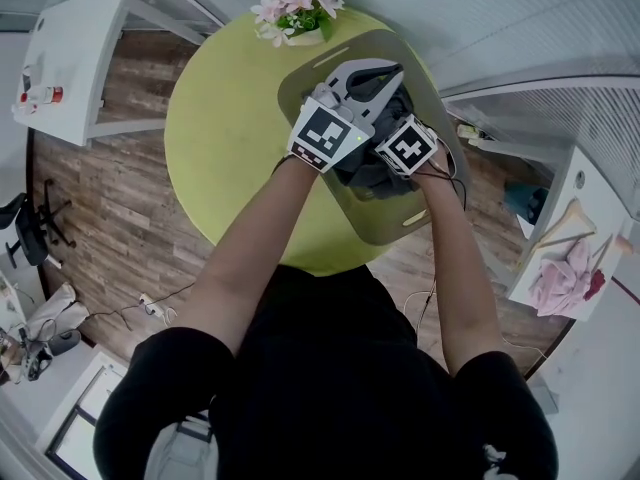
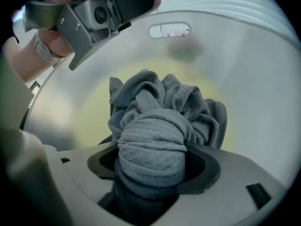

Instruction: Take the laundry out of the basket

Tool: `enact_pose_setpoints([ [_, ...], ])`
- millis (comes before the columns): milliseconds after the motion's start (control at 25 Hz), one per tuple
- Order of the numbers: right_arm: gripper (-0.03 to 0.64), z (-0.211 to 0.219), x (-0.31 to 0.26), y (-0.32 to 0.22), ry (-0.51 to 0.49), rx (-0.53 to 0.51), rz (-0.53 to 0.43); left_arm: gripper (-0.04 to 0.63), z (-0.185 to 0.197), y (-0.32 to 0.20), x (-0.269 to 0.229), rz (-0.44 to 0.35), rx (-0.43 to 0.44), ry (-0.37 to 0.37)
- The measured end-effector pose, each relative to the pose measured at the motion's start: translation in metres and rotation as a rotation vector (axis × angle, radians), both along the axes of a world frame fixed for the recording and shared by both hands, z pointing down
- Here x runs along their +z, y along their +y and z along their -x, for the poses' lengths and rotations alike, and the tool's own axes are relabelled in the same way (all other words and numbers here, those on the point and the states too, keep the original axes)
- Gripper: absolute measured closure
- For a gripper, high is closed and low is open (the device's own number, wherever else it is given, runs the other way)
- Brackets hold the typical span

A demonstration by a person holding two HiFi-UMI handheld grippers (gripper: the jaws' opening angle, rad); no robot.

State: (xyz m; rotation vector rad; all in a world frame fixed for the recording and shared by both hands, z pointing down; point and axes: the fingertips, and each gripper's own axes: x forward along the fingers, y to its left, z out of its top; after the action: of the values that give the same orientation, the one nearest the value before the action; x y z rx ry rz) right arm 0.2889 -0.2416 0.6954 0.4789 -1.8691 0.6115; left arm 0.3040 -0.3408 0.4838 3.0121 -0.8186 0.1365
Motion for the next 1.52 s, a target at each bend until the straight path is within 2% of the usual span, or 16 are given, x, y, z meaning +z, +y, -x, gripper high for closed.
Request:
enact_pose_setpoints([
  [240, 0.256, -0.002, -0.034, -0.003, -0.01, -0.004, -0.034, 0.586, 0.0, 0.004, -0.026, -0.028, -0.013, 0.015],
  [840, 0.256, -0.006, -0.099, 0.019, 0.002, -0.026, -0.075, 0.586, 0.0, 0.039, -0.073, -0.105, -0.013, -0.019],
  [1520, 0.256, 0.006, -0.176, 0.042, 0.008, -0.072, -0.152, 0.586, 0.031, 0.087, -0.123, -0.173, -0.076, -0.038],
])
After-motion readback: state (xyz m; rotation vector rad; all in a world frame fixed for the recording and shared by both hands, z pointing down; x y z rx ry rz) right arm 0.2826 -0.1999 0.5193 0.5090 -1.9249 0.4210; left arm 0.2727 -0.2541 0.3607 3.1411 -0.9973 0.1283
